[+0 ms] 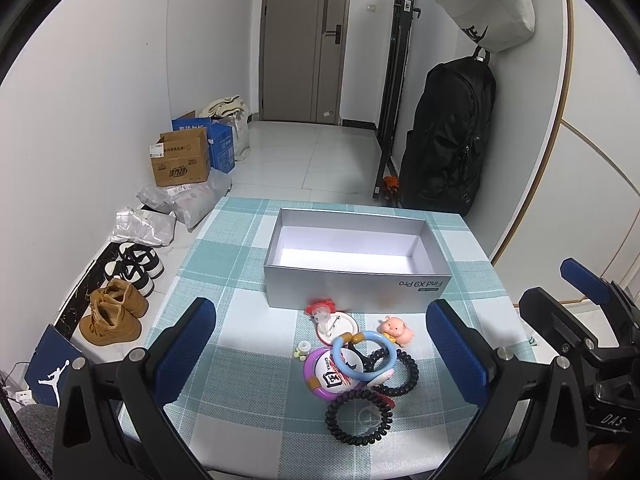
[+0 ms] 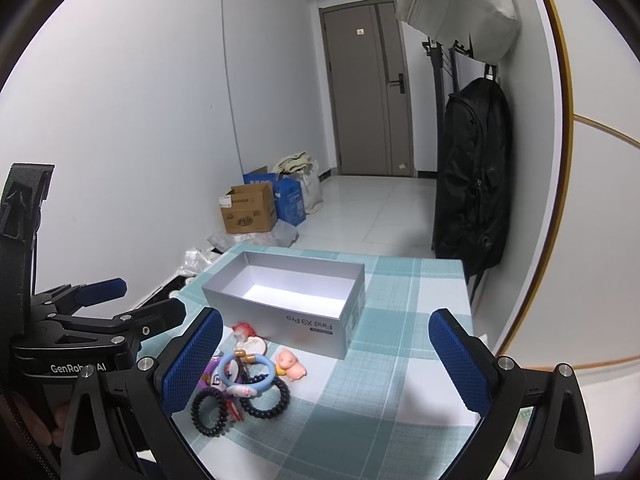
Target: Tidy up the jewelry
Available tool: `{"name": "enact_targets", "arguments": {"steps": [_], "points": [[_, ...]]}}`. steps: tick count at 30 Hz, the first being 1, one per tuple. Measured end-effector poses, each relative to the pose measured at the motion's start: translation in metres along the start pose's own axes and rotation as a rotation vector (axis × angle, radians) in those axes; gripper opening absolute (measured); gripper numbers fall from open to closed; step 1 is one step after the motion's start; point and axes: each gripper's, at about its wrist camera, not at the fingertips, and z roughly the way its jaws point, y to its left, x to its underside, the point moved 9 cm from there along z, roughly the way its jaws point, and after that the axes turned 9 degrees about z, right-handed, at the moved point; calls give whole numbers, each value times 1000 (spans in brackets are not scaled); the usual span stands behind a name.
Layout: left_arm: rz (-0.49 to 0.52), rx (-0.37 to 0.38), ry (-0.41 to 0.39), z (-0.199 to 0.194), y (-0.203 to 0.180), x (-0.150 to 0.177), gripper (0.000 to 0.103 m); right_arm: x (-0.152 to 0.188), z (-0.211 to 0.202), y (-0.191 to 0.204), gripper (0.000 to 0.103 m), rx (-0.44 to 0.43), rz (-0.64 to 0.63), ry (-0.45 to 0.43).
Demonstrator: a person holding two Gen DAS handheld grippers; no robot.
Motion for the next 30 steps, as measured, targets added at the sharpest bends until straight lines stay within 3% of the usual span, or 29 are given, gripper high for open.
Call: {"name": "enact_targets", "arguments": {"steps": [17, 30], "points": [[9, 6, 28, 4, -3, 7, 102, 1, 2, -2, 103, 2, 10, 8], [29, 104, 209, 18, -18, 55, 102, 2, 11, -14, 103, 35, 55, 52]]}}
